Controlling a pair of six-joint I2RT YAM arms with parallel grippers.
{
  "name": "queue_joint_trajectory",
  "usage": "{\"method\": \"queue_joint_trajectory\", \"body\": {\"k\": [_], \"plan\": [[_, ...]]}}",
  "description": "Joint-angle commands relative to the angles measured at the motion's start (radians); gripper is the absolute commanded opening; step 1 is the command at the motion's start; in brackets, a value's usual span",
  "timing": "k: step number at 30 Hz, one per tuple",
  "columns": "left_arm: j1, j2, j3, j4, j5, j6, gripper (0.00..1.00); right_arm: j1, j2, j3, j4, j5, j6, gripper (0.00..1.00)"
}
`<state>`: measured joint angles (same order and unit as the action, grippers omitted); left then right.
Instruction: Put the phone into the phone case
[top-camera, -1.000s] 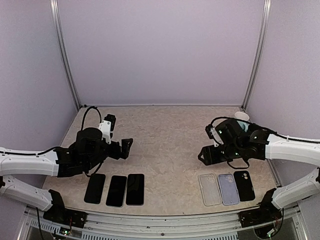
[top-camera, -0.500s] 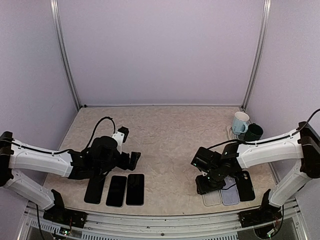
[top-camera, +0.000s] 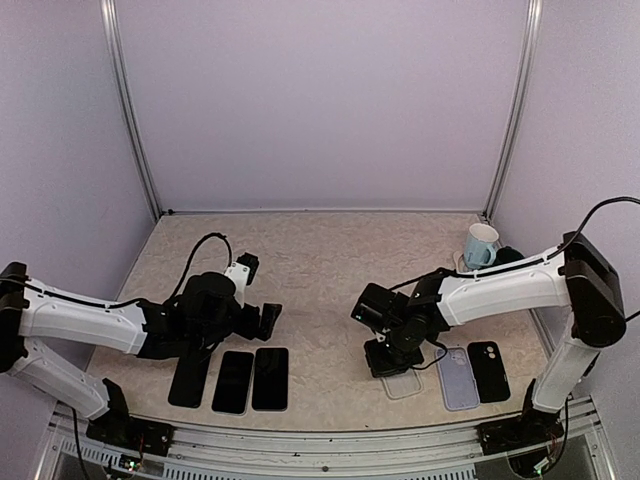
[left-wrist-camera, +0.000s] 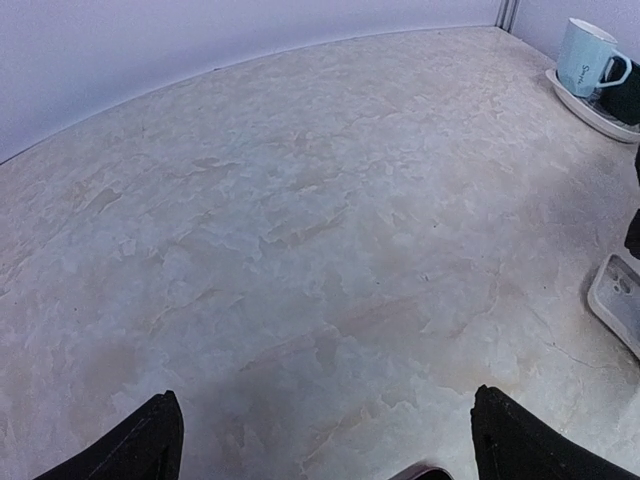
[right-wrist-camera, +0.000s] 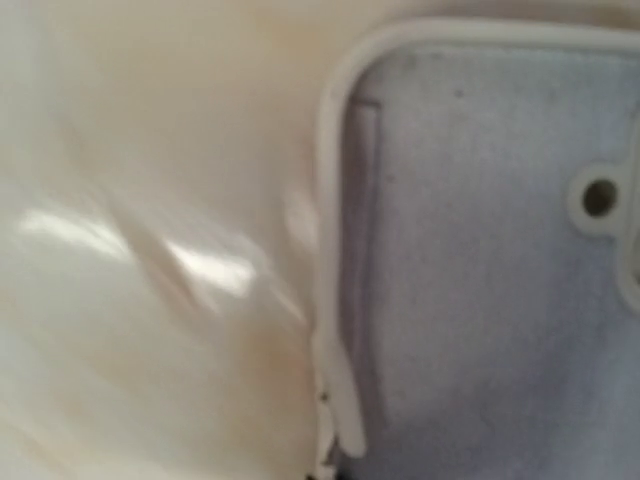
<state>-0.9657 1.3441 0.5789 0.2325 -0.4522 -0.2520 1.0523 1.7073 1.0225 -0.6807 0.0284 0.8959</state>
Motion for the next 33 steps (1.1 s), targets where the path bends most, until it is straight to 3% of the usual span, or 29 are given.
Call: {"method": "queue_joint_trajectory", "body": {"k": [1,10,15,16,19,21,26,29,32,33], "plan": [[0.002,-0.031,-0.006,0.013,-0.018,0.028,0.99,-0.048,0.051,0.105,0.053,0.04,-0.077,0.0],[0.012,-0.06,-0.026,-0.052,0.001,-0.042,0.99,-0.198,0.3,0.367,0.121,0.079,-0.249,0.0],[-0.004,-0.115,-0.029,-0.143,0.129,-0.087,0.94,-0.229,0.386,0.453,0.115,0.089,-0.28,0.0],[-0.011,-0.123,-0.024,-0.174,0.153,-0.099,0.92,-0.23,0.39,0.466,0.109,0.086,-0.285,0.02],[-0.041,-0.155,-0.001,-0.309,0.219,-0.161,0.83,-0.221,0.366,0.487,0.084,0.089,-0.305,0.23],[-0.07,-0.172,-0.003,-0.385,0.238,-0.228,0.75,-0.199,0.321,0.481,0.063,0.114,-0.32,0.29],[-0.122,-0.189,-0.069,-0.454,0.306,-0.394,0.59,-0.129,0.205,0.394,0.122,0.006,-0.33,0.32],[-0.15,-0.143,-0.067,-0.485,0.3,-0.402,0.5,-0.093,0.195,0.374,0.149,-0.025,-0.342,0.33],[-0.162,-0.071,-0.035,-0.563,0.305,-0.388,0.33,-0.062,0.196,0.364,0.147,-0.023,-0.359,0.32],[-0.175,-0.052,-0.03,-0.581,0.305,-0.387,0.33,-0.055,0.194,0.354,0.151,-0.025,-0.364,0.32]]}}
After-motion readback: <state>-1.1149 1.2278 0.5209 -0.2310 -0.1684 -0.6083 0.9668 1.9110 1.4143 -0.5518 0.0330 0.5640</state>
